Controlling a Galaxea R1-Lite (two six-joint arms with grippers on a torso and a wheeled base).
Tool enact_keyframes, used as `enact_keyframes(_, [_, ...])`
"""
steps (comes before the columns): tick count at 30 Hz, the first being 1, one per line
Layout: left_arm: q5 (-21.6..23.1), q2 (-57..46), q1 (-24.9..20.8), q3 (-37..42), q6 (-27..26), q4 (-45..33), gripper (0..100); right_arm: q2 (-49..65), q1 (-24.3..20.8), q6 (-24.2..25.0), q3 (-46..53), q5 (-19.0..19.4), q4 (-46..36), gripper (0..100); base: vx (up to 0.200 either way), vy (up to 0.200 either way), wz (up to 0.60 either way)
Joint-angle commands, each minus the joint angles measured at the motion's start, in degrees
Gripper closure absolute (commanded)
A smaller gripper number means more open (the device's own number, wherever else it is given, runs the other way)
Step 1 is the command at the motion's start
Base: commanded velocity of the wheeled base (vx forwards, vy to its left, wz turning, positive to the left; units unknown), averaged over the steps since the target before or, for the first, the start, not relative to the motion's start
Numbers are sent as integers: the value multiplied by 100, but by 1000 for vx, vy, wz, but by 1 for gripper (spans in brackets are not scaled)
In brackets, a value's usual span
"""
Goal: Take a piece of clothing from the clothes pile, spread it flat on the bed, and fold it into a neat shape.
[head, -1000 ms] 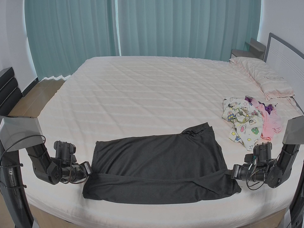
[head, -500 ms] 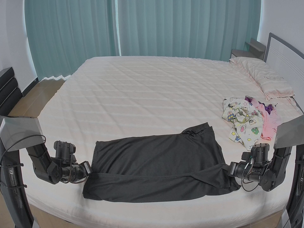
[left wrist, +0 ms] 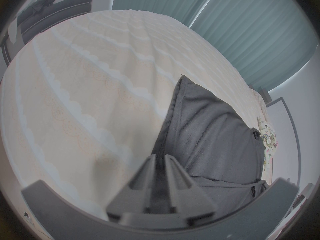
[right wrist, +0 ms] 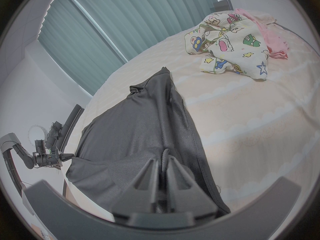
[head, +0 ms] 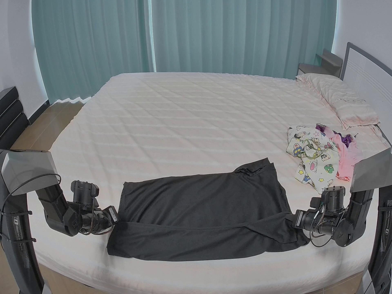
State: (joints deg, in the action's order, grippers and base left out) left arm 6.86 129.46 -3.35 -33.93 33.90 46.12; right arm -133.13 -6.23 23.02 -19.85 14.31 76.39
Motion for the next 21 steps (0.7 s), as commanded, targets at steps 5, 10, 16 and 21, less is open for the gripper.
enact_keyframes(5, [-282,132,-69,-26,-24,11,0,-72,-10,10,-28,10,-1,0,0,0,0])
enact_keyframes(10, [-423,176,-78,9,20,134,0,182,140,133,-19,-60,96,0,0,0,0])
enact_keyframes(16, [-27,114,151,97,38,152,0,965,-80,652,218,-262,52,0,0,0,0])
enact_keyframes(21, [447,-70,274,193,196,170,0,1167,-713,1460,701,-605,52,0,0,0,0])
